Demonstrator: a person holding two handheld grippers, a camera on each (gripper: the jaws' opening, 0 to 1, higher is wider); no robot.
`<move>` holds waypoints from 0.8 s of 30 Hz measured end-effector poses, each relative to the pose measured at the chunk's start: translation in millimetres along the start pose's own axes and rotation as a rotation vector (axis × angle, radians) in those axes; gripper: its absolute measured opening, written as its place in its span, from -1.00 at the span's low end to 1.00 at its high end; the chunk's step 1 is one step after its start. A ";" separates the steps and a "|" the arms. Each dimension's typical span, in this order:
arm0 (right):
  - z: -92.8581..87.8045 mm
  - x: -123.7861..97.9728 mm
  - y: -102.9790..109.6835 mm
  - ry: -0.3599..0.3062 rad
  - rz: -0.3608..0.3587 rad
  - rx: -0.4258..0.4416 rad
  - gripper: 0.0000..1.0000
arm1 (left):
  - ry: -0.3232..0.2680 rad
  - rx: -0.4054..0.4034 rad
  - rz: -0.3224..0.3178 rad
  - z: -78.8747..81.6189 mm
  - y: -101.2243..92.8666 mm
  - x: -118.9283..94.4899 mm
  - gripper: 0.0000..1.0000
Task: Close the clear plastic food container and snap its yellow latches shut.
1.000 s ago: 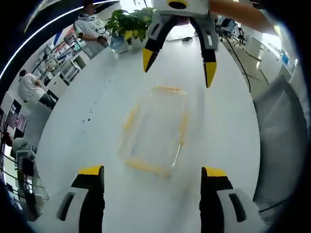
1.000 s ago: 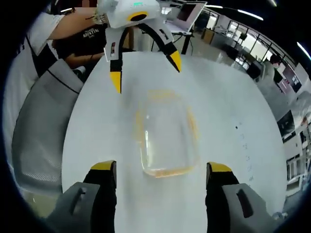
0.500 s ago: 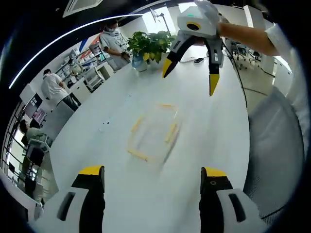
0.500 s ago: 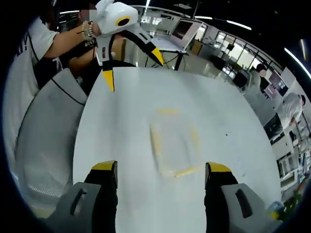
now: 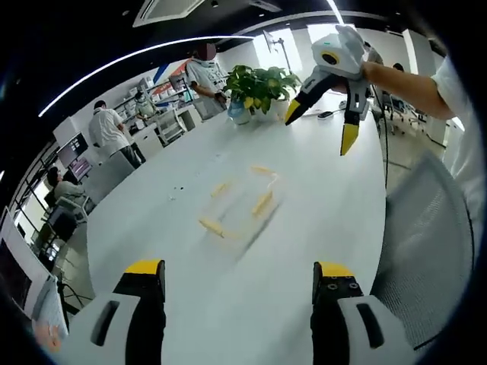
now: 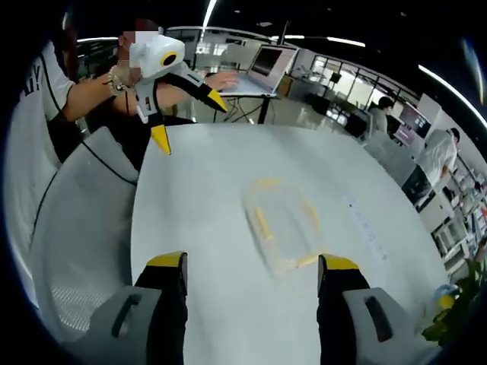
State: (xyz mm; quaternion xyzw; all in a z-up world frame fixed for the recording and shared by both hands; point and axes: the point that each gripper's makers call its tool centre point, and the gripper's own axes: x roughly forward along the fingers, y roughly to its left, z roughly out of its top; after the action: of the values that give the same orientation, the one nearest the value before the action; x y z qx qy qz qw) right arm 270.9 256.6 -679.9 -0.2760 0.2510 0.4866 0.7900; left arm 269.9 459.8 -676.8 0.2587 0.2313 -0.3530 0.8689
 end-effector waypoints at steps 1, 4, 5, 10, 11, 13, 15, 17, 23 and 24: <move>-0.5 -0.7 1.1 -0.002 -0.008 0.004 0.32 | -0.014 -0.003 0.014 0.7 0.8 -1.6 0.54; 1.4 -3.3 4.8 -0.045 -0.041 0.050 0.29 | -0.074 -0.043 0.068 1.9 4.0 -9.8 0.54; 1.7 -3.8 6.7 -0.057 -0.045 0.064 0.29 | -0.085 -0.051 0.080 1.6 4.4 -11.9 0.54; 4.6 -5.9 11.9 -0.125 -0.121 0.122 0.32 | -0.150 -0.075 0.151 -3.1 7.8 -23.7 0.56; 5.7 -6.3 15.4 -0.144 -0.133 0.133 0.33 | -0.161 -0.078 0.164 -4.0 7.8 -25.6 0.56; 7.5 -7.6 15.8 -0.173 -0.172 0.155 0.37 | -0.198 -0.100 0.197 -4.1 8.2 -29.8 0.56; 9.2 -8.3 21.5 -0.210 -0.187 0.197 0.34 | -0.211 -0.121 0.195 -7.5 2.4 -31.7 0.56; 10.6 -9.2 24.1 -0.249 -0.220 0.230 0.35 | -0.216 -0.127 0.201 -10.4 -1.6 -32.4 0.56; 4.8 -7.7 34.1 -0.307 -0.258 0.325 0.35 | -0.209 -0.146 0.206 -25.3 -12.4 -30.5 0.52; 3.9 -7.1 35.5 -0.311 -0.260 0.327 0.35 | -0.214 -0.164 0.210 -26.9 -12.3 -30.3 0.52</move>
State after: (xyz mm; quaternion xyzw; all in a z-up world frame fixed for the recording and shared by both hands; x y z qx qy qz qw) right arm 236.4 268.1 -679.1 -0.0964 0.1643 0.3707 0.9090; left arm 235.5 483.7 -683.1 0.1708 0.1372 -0.2657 0.9388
